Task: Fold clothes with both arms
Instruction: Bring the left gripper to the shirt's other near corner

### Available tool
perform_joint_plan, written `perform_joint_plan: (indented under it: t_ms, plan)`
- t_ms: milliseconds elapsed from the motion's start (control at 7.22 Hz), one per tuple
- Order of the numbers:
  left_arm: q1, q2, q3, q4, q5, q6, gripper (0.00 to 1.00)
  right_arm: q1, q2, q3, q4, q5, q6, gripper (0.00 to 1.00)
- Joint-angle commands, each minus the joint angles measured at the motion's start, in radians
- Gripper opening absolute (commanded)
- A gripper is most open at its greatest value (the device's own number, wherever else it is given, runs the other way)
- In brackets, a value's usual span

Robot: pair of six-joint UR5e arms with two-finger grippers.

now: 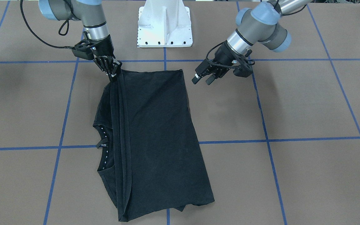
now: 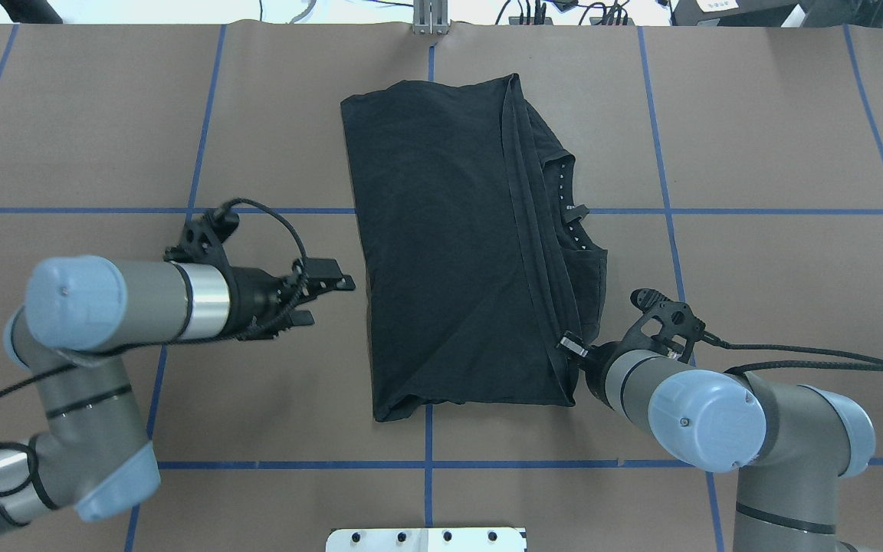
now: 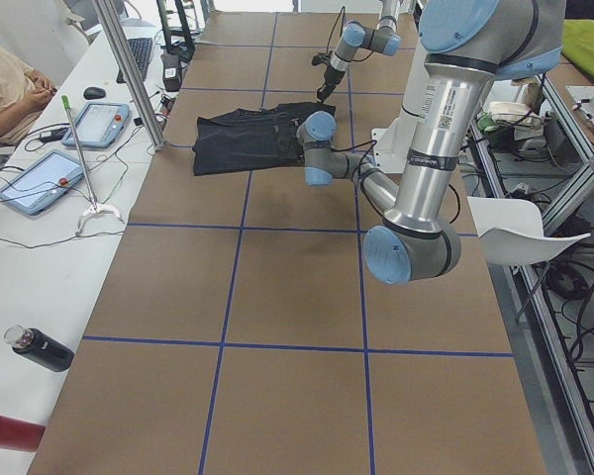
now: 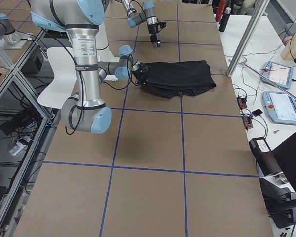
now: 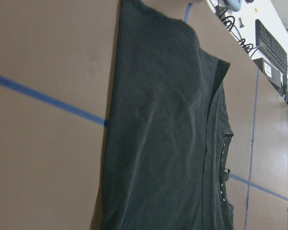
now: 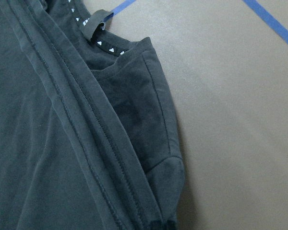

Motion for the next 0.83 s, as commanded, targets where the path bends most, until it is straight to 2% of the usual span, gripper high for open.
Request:
perform_joint_plan:
  t_ms: [0, 277, 415, 554, 692]
  plan:
    - [0.155, -0.013, -0.002, 0.086, 0.057, -0.096, 0.87, 0.0, -0.001, 0.002, 0.003, 0.005, 0.0, 0.0]
    - [0.172, -0.056, 0.063, 0.086, 0.056, -0.102, 0.82, 0.0, -0.001, 0.002, 0.003, 0.005, 0.0, 0.0]
    - [0.174, -0.062, 0.065, 0.089, 0.053, -0.102, 0.77, 0.0, -0.001, 0.002, 0.005, 0.005, 0.0, 0.0]
    - [0.181, -0.062, 0.074, 0.092, 0.053, -0.11, 0.68, 0.0, -0.002, 0.002, 0.005, 0.005, 0.0, 0.0]
    - [0.188, -0.062, 0.078, 0.092, 0.05, -0.145, 0.64, 0.0, -0.002, 0.002, 0.005, 0.005, 0.0, 0.0]
